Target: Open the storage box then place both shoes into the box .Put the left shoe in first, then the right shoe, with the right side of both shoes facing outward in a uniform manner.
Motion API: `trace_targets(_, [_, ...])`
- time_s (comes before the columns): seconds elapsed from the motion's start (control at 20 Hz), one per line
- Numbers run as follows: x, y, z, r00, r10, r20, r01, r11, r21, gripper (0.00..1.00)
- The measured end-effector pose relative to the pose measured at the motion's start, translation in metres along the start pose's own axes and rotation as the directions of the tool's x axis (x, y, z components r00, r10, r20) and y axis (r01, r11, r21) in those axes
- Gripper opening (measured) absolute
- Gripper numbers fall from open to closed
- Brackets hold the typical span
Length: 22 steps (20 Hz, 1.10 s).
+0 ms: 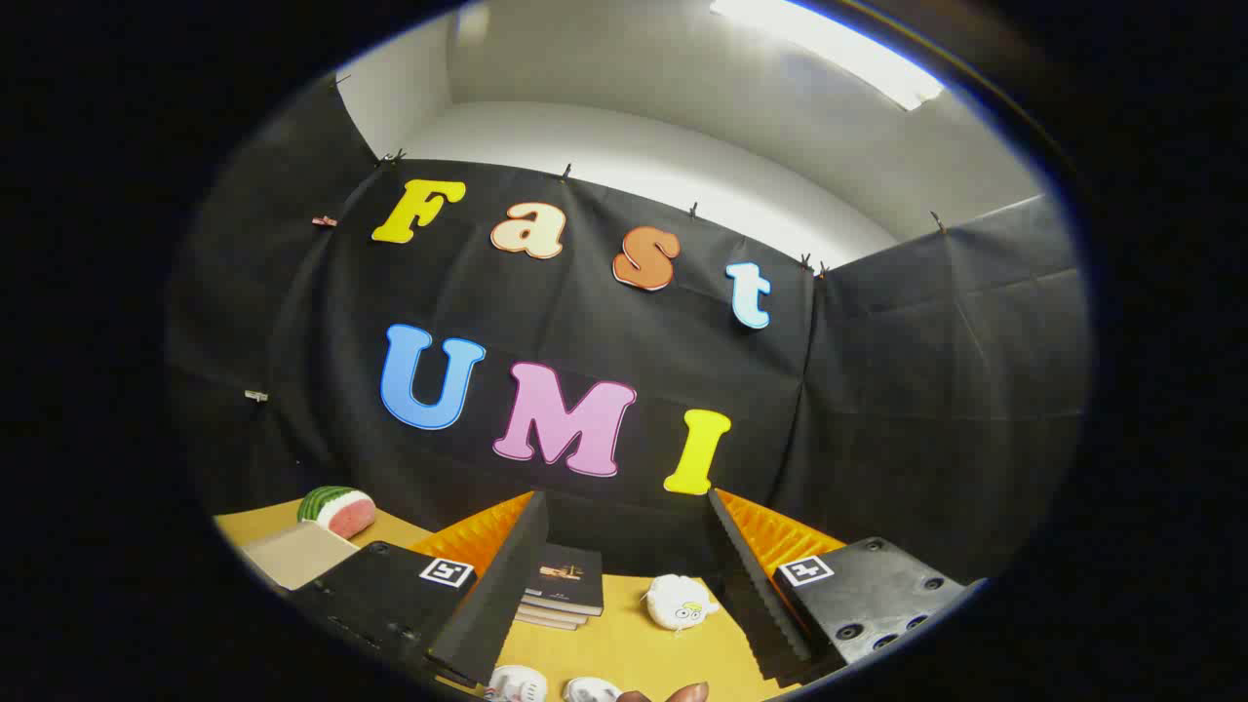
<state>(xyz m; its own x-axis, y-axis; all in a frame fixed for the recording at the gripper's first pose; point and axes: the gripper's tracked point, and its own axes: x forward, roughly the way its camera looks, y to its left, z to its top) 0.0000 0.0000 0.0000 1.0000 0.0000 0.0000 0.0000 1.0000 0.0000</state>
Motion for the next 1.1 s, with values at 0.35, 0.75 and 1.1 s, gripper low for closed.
trace_targets(0.35, [-0.007,0.052,-0.001,0.994,0.106,0.001,-0.106,0.994,-0.028,0.97])
trace_targets(0.75, [-0.005,0.076,-0.012,0.984,0.174,-0.030,-0.174,0.985,0.001,0.97])
trace_targets(1.1, [-0.006,0.137,-0.052,0.882,0.452,-0.134,-0.426,0.886,0.183,0.97])
